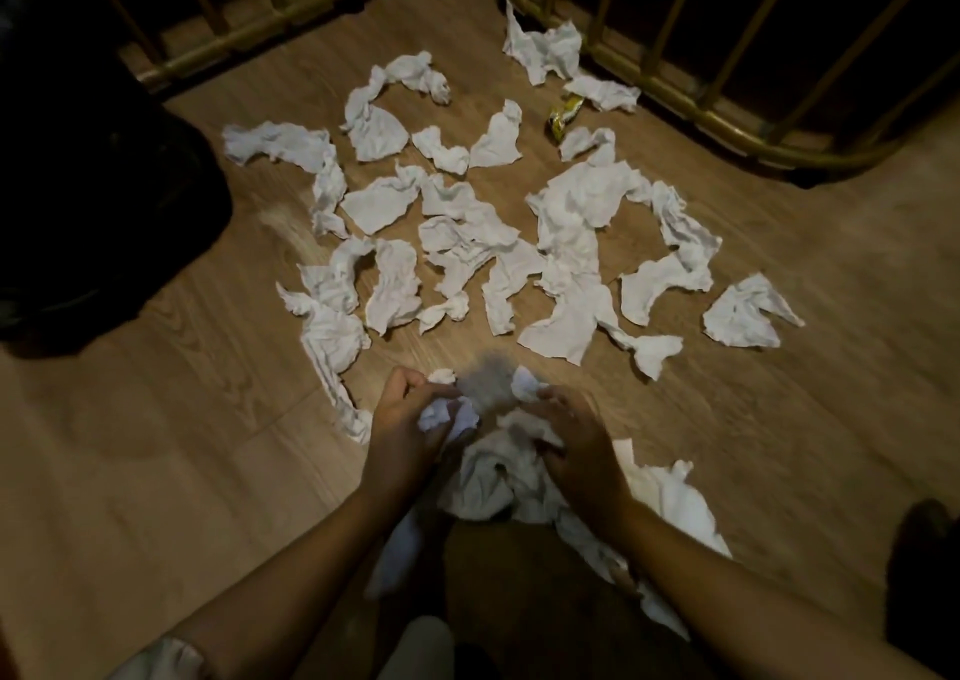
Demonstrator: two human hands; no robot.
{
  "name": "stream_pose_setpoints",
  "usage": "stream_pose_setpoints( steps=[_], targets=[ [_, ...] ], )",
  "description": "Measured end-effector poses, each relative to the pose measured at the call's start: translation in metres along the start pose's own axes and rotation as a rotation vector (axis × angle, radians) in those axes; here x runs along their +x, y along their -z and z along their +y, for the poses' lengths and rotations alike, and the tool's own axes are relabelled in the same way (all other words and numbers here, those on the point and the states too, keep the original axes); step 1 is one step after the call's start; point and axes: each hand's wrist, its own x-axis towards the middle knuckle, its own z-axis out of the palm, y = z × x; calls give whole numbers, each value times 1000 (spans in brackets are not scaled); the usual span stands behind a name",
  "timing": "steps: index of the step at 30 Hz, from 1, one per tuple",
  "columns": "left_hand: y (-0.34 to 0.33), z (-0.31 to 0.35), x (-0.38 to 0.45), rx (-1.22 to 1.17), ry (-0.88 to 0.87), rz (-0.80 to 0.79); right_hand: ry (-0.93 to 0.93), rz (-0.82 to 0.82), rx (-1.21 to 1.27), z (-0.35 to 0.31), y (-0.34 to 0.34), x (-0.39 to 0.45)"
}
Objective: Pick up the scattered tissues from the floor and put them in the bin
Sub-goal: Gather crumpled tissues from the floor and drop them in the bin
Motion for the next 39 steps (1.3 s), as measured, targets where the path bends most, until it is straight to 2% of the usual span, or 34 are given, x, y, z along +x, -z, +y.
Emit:
stream_pose_setpoints(
  steps=[4, 5, 9, 13, 18, 26, 29, 31, 35, 39],
  targets=[
    [4, 7, 13, -24, 102, 118, 156, 135, -4, -11, 6, 49],
    [5, 9, 18, -19, 119, 147, 142, 157, 10, -15, 8, 60],
    [13, 14, 36, -27, 131, 245, -91, 223, 212, -39, 21, 95],
    [25, 23, 50, -93, 134, 321, -183, 300, 396, -60, 30, 116],
    [52, 38, 75, -311, 300, 498, -275, 313, 650, -100, 39, 147],
    [84, 41, 94, -604, 527, 464, -568, 259, 956, -189, 41, 200],
    [87, 44, 83, -857, 714, 449, -527, 266, 1025, -231, 35, 219],
    [89, 52, 76, -1045, 817, 399, -428, 296, 1009, -251, 28, 226],
    [117, 61, 75, -1265, 827, 368, -231, 210, 839, -279, -1, 218],
    [156, 50, 86, -1243, 760, 542, -112, 23, 805, -290, -28, 199]
  ],
)
